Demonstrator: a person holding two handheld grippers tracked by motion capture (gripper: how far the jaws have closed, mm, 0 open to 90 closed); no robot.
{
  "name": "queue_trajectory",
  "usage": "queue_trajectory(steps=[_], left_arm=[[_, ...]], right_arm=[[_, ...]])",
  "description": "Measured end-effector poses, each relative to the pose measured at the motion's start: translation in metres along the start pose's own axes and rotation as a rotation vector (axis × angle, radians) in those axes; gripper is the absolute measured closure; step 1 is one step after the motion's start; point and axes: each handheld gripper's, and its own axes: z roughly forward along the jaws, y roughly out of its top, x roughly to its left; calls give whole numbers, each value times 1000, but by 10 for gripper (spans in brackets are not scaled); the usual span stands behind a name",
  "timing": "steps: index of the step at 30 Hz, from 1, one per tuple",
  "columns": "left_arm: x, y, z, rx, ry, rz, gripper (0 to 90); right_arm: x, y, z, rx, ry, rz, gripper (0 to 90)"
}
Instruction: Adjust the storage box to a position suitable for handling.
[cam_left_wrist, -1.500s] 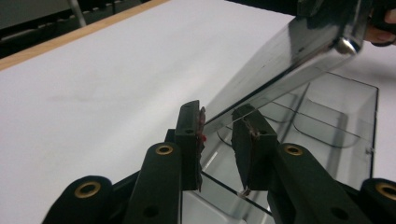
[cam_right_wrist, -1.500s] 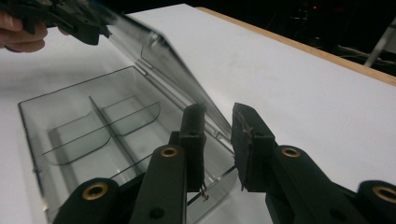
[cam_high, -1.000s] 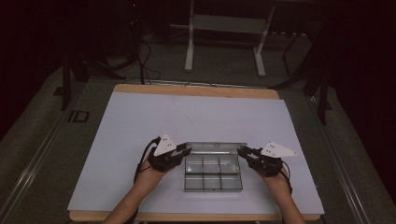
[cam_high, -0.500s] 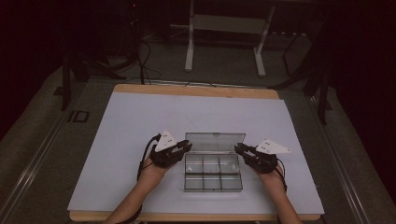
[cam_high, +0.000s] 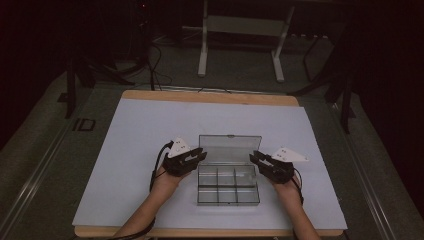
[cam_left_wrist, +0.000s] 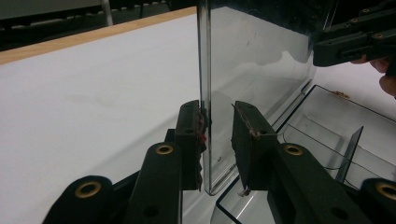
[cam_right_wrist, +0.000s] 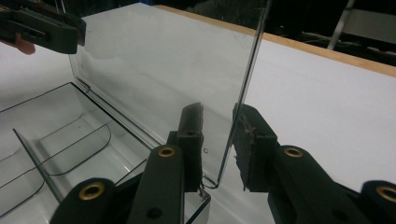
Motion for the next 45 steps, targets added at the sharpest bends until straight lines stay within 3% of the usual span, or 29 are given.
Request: queue_trajectory(steps=[8, 17, 28, 32, 45], left_arm=[[-1, -3, 10, 51, 6, -12, 699], [1, -6, 13, 42, 7, -54, 693], [3, -7, 19, 64, 12, -97, 658], [1, -8, 23, 87, 30, -102, 600], [1, -9, 27, 100, 37, -139, 556]], right_arm=[[0, 1, 4, 13, -14, 11, 711], [1, -1, 9, 37, -30, 19, 687], [1, -3, 15, 49, -33, 55, 636], [2, -4, 17, 63, -42, 58, 598], [0, -3, 20, 95, -42, 127, 587]])
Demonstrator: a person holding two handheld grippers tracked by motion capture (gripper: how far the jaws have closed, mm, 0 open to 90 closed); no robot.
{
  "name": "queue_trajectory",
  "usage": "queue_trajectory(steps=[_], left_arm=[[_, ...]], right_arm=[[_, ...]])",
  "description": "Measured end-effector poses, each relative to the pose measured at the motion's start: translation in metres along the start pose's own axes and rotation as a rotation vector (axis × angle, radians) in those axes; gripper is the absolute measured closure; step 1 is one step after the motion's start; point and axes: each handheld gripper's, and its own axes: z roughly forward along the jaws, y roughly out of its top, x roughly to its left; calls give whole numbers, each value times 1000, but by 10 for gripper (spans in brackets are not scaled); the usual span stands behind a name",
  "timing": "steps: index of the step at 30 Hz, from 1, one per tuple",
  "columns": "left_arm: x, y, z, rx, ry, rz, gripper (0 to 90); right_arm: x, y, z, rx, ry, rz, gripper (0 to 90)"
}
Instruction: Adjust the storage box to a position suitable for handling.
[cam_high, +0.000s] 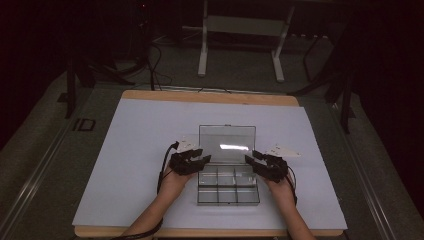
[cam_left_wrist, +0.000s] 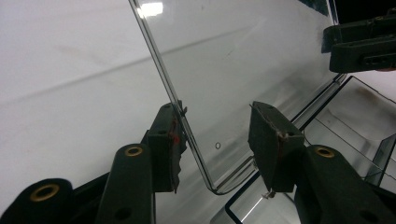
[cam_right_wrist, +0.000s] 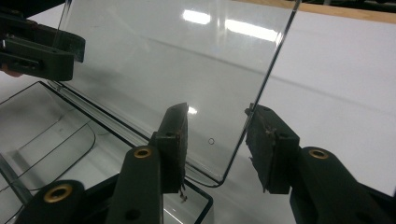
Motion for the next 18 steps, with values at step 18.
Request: queue_trajectory(steps=[18], left_arm=[[3, -1, 3, 22, 9, -46, 498]], right_arm=[[-2, 0, 3, 36, -6, 46, 529]])
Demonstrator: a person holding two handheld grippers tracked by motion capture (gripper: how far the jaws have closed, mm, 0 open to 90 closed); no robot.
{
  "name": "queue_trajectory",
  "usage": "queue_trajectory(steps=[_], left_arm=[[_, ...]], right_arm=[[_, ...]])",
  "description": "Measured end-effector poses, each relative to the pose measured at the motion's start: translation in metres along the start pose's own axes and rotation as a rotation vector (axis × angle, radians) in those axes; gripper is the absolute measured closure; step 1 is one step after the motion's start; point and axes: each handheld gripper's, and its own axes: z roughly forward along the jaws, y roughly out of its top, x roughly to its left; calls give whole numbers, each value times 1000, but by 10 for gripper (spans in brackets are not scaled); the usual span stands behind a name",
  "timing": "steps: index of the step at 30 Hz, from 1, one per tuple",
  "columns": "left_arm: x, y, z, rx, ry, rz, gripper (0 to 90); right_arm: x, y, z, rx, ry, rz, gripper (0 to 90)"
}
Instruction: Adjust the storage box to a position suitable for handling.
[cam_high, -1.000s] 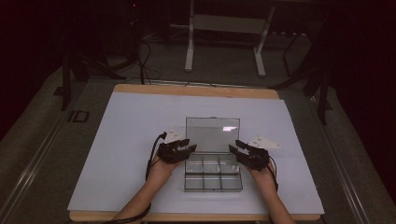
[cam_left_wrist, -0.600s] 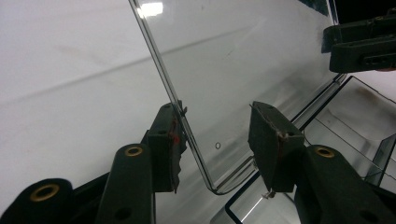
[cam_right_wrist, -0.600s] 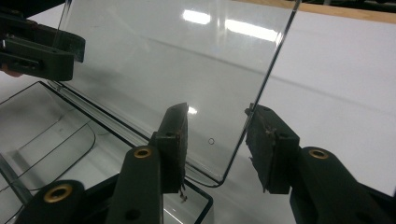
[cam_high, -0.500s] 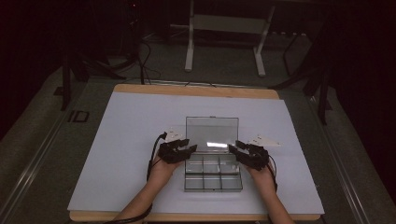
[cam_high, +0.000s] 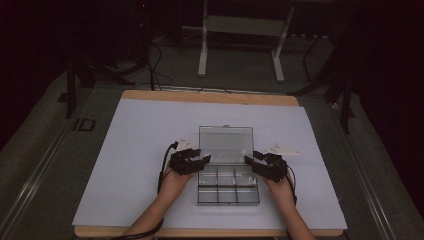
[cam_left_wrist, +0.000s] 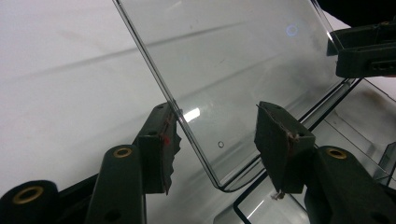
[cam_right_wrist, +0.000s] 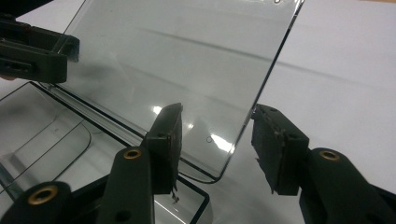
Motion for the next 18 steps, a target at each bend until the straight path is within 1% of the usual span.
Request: queue_trajectory(steps=[1, 4, 5, 8, 9, 10, 12, 13, 14, 15, 18], left_arm=[[0, 1, 0, 6, 0, -10, 497], [0, 1, 1, 18, 8, -13, 478], [2, 1, 2, 28, 2, -39, 452], [5, 0, 2, 27, -13, -55, 453], [5, 0, 3, 30, -17, -66, 453], [5, 0, 3, 30, -17, -66, 452], [7, 0, 3, 37, -23, -86, 452], [8, 0, 3, 40, -31, -103, 451], [8, 0, 4, 44, -28, -108, 441], [9, 0, 4, 51, -17, -102, 416], [9, 0, 5, 52, -21, -104, 432]], right_arm=[[0, 1, 0, 5, -3, 0, 529], [0, 1, 1, 15, -5, 6, 522], [0, 1, 1, 21, -11, 0, 525], [1, 1, 1, 26, -16, -7, 526], [1, 2, 1, 29, -17, -4, 527], [1, 2, 1, 29, -17, -4, 527], [2, 2, 2, 30, -18, 2, 527], [2, 2, 2, 30, -17, 6, 529], [1, 1, 2, 30, -17, 7, 533], [1, 1, 2, 30, -18, 6, 539], [2, 1, 3, 33, -11, 16, 547]])
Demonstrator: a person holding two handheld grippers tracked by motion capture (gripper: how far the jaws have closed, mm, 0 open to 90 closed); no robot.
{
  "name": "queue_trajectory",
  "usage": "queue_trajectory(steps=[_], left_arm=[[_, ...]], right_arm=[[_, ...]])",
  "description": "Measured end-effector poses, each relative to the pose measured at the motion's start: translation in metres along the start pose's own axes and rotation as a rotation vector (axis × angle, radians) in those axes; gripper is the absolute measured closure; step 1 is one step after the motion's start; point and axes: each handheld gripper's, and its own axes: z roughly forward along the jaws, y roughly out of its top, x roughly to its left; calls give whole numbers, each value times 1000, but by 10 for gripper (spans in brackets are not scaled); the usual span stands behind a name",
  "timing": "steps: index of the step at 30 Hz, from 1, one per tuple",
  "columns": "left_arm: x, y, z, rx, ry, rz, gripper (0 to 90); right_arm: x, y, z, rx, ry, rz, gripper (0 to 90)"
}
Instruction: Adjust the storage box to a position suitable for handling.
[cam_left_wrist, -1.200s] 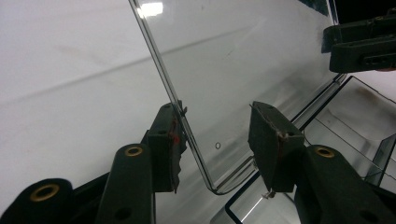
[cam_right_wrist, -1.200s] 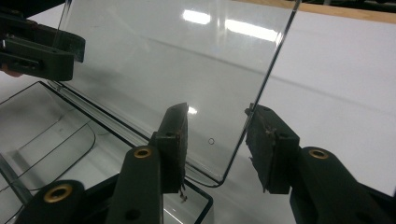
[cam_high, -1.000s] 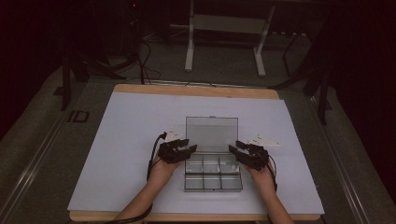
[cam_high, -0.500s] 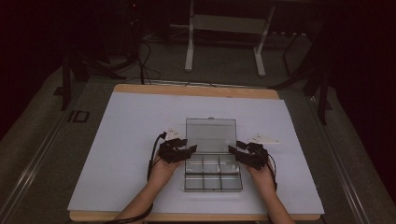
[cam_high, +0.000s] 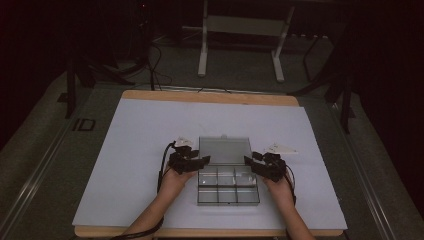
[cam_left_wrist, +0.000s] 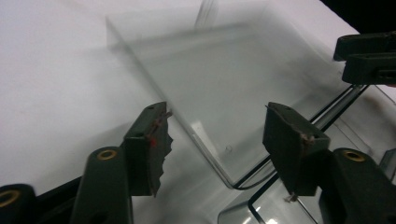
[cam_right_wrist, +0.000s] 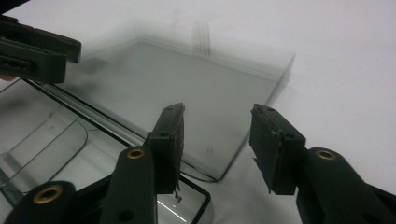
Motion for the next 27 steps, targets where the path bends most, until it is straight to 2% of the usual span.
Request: queue_trajectory(steps=[1, 3, 7, 8, 9, 15, 16, 17, 18, 21, 27], left_arm=[[-1, 0, 0, -2, 4, 12, 433], [-1, 0, 0, -2, 4, 10, 432], [-4, 1, -3, -6, 17, 53, 431], [-4, 1, -3, -6, 17, 53, 422], [-7, 1, -6, -7, 27, 80, 408], [-8, 2, -11, -13, 0, 97, 273], [-8, 2, -13, -13, -7, 98, 273], [-8, 2, -15, -15, -47, 117, 244], [-9, 1, -16, -19, -51, 123, 146], [-12, 1, -20, -29, -47, 143, 144], [-14, -1, -28, -52, -43, 179, 42]], right_arm=[[1, 0, 1, 0, -4, -5, 545], [1, 0, 1, 2, 0, -6, 546], [1, 1, 0, 6, -4, -13, 529], [0, 2, 0, 8, -4, -15, 527], [0, 2, -1, 5, -3, -17, 525], [0, 3, -4, 1, 3, -39, 474], [0, 3, -4, 1, 3, -39, 474], [0, 4, -5, -3, 6, -46, 464], [0, 5, -8, -8, 7, -51, 458], [0, 7, -11, -19, 9, -57, 447], [-2, 9, -20, -28, 9, -75, 402]])
